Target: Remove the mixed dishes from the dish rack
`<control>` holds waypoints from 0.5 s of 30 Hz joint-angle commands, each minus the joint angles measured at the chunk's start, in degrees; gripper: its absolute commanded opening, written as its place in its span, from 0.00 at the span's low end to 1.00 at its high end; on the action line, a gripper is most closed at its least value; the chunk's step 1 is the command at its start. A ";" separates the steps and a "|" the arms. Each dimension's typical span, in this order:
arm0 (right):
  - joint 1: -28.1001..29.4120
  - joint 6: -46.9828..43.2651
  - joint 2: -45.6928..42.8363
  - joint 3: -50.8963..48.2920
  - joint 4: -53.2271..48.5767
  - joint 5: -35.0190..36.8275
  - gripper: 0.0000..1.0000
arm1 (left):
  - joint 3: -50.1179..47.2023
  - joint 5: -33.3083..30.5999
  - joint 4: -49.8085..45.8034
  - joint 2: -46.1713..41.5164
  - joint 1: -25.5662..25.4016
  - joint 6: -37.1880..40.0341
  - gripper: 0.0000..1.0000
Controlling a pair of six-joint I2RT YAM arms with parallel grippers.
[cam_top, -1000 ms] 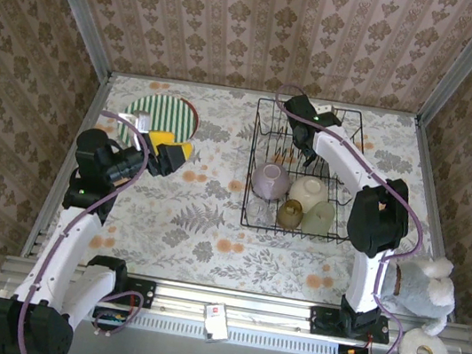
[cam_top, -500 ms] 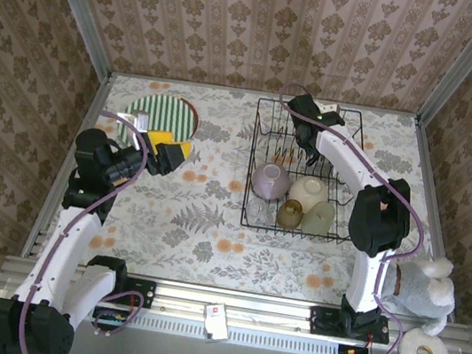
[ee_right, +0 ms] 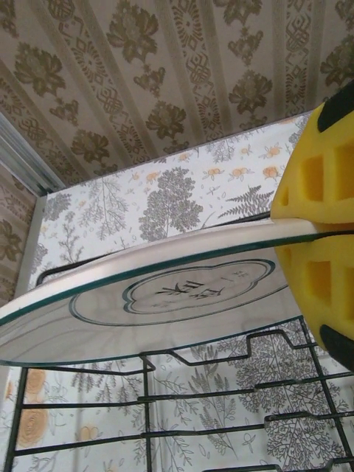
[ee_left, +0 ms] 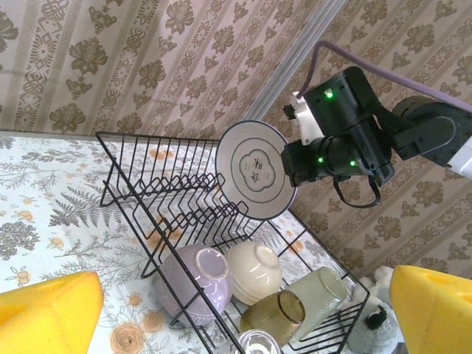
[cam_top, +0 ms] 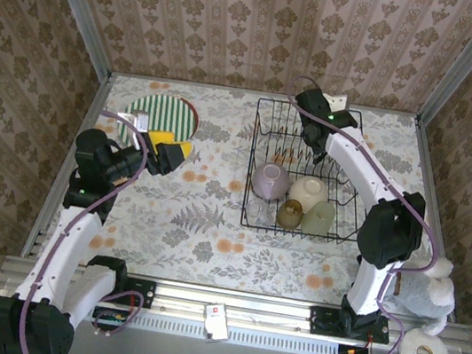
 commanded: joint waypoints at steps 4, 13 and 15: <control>0.58 -1.42 -4.49 0.30 0.90 2.17 0.00 | -1.11 5.79 7.46 1.58 0.58 -4.53 1.00; 1.09 -2.03 -10.18 -0.25 0.46 -0.69 0.00 | -1.75 11.15 17.77 5.46 0.85 -13.76 1.00; 1.39 -2.31 -11.45 -0.62 0.59 -2.26 0.00 | -1.96 11.07 19.19 6.42 0.85 -15.36 1.00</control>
